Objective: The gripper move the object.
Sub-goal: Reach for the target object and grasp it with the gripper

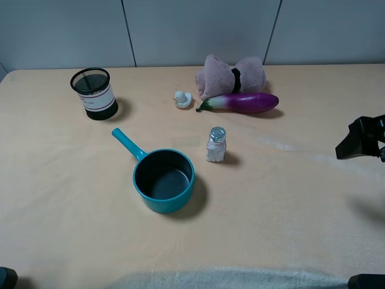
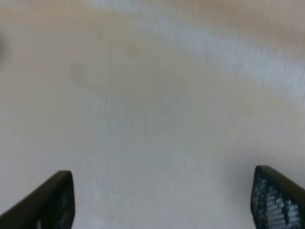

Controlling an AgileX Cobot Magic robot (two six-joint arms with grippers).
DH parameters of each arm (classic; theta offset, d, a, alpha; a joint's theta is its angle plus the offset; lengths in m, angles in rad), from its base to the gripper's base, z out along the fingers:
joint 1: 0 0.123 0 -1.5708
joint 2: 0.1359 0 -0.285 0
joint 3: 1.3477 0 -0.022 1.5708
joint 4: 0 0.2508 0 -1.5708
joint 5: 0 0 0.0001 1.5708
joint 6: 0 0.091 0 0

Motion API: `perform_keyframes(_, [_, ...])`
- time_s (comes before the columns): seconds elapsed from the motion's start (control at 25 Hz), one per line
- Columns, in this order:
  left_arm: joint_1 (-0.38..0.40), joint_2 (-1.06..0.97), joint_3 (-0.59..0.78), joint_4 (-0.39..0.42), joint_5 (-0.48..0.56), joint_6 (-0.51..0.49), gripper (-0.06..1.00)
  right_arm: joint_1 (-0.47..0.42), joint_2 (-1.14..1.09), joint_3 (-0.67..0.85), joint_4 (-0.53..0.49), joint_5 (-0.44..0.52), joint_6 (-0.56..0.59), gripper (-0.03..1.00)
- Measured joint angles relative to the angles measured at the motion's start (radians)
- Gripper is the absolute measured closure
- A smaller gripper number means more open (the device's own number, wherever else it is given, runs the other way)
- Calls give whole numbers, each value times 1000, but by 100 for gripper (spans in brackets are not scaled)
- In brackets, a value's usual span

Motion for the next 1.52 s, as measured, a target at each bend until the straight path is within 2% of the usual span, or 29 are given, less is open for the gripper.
perform_keyframes(0.24, [0, 0, 0, 0, 0, 0, 19, 0, 14, -94, -2, 24, -25, 40])
perform_keyframes(0.56, [0, 0, 0, 0, 0, 0, 19, 10, 119, -108, -6, 34, -53, 42])
perform_keyframes(0.72, [0, 0, 0, 0, 0, 0, 19, 103, 186, -127, -33, 12, -53, 42])
perform_keyframes(1.08, [0, 0, 0, 0, 0, 0, 19, 400, 350, -254, -35, 2, -23, 42])
perform_keyframes(1.52, [0, 0, 0, 0, 0, 0, 19, 683, 374, -287, -36, -16, 69, 42])
